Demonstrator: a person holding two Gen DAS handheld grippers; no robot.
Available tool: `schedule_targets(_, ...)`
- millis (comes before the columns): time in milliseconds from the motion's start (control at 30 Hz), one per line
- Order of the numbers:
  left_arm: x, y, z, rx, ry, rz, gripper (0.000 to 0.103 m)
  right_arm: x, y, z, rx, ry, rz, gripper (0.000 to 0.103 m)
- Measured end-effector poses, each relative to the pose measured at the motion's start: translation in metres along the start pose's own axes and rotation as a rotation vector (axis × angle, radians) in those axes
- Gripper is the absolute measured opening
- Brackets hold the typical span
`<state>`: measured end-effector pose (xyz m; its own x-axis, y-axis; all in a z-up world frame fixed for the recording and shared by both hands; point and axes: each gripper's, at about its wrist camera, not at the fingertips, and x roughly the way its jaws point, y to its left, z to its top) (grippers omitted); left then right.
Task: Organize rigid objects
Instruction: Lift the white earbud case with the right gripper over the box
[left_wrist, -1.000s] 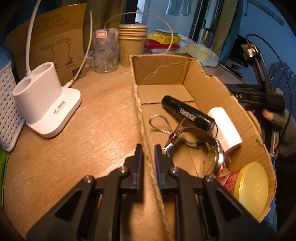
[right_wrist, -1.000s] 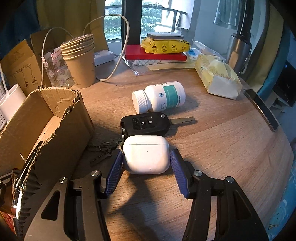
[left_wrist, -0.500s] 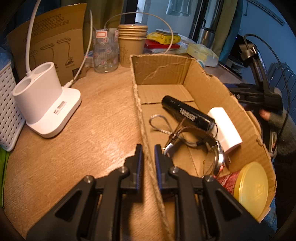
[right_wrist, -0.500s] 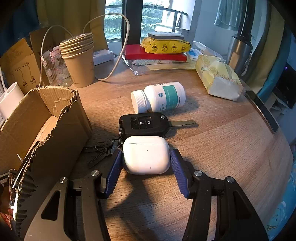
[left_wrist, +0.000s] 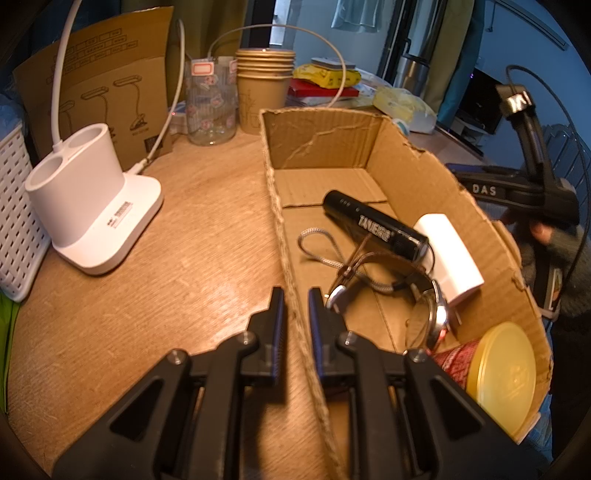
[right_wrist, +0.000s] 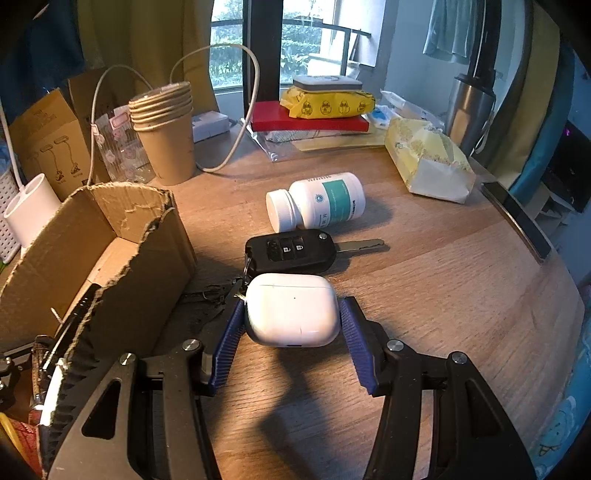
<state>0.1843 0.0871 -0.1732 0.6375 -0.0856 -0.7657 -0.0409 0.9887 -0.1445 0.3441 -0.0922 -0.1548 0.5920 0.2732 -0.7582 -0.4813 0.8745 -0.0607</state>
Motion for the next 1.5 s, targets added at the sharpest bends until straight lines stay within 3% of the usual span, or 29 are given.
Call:
schedule_targets(833, 0.000, 0.000, 0.000, 0.000, 0.000, 0.000, 0.014, -0.059, 0.012, 0.007, -0.033, -0.093, 0.000, 0.056)
schedule_targets(1267, 0.000, 0.000, 0.000, 0.000, -0.001, 0.000, 0.014, -0.101, 0.051, 0.021, -0.114, -0.175, 0.055, 0.056)
schedule_targets(1500, 0.000, 0.000, 0.000, 0.000, -0.001, 0.001, 0.014, -0.103, 0.078, 0.023, -0.173, -0.177, 0.097, 0.056)
